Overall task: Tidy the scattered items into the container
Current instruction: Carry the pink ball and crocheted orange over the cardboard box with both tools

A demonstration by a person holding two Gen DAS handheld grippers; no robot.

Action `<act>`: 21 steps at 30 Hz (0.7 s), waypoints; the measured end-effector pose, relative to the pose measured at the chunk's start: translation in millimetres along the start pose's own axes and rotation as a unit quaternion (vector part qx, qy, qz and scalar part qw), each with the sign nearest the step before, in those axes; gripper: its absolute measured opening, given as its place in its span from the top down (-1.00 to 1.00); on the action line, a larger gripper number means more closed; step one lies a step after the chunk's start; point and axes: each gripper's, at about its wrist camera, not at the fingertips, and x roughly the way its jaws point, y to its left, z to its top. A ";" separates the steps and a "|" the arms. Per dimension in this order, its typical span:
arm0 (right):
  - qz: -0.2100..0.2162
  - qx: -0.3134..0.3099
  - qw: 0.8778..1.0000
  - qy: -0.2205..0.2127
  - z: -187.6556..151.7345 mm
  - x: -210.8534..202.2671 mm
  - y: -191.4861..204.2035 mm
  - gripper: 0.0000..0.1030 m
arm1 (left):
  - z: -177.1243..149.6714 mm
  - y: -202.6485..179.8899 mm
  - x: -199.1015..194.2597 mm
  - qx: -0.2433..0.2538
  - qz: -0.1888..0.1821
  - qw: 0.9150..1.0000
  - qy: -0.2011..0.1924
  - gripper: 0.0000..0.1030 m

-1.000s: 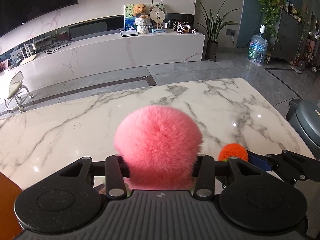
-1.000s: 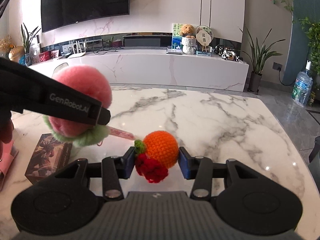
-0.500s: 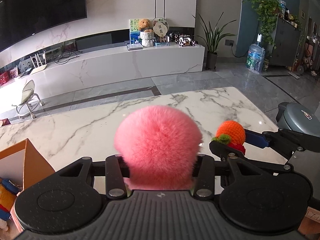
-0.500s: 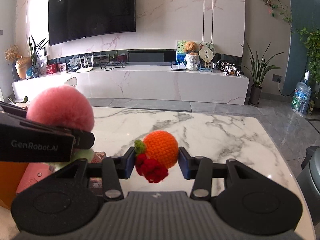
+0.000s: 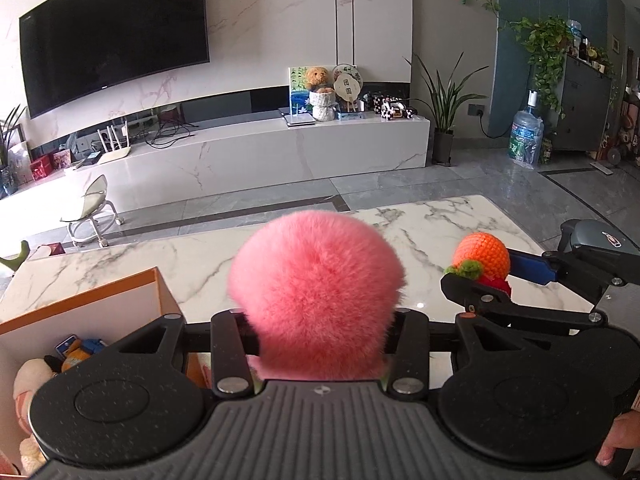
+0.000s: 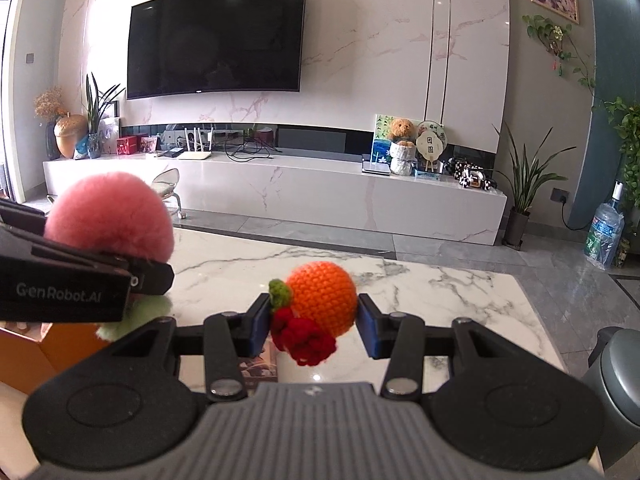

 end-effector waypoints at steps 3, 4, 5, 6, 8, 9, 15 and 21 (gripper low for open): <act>0.009 -0.007 1.000 -0.008 5.5 -9.6 14.2 0.07 | -4.3 15.2 -13.1 -0.012 0.010 1.000 -0.005 0.03; 0.012 -0.010 1.000 -0.010 7.1 -12.0 19.0 0.07 | -5.6 19.6 -16.4 -0.014 0.014 1.000 -0.007 0.03; 0.016 -0.013 1.000 -0.011 8.8 -13.9 23.9 0.07 | -6.9 24.1 -19.8 -0.016 0.018 1.000 -0.009 0.03; 0.020 -0.015 1.000 -0.012 10.4 -15.8 28.8 0.07 | -8.8 28.8 -24.3 -0.018 0.023 0.999 -0.012 0.03; 0.030 -0.017 0.999 -0.013 13.4 -18.8 39.1 0.07 | -11.6 38.3 -31.5 -0.023 0.030 0.999 -0.016 0.03; 0.035 -0.019 0.999 -0.013 15.0 -20.0 44.3 0.07 | -13.0 43.7 -35.3 -0.026 0.034 0.999 -0.018 0.03; 0.062 -0.042 0.997 -0.022 26.8 -25.2 79.8 0.07 | -17.6 79.9 -51.4 -0.038 0.058 0.997 -0.028 0.03; 0.101 -0.069 0.992 -0.018 35.8 -23.5 120.6 0.07 | -25.6 119.9 -61.1 -0.061 0.087 0.994 -0.027 0.03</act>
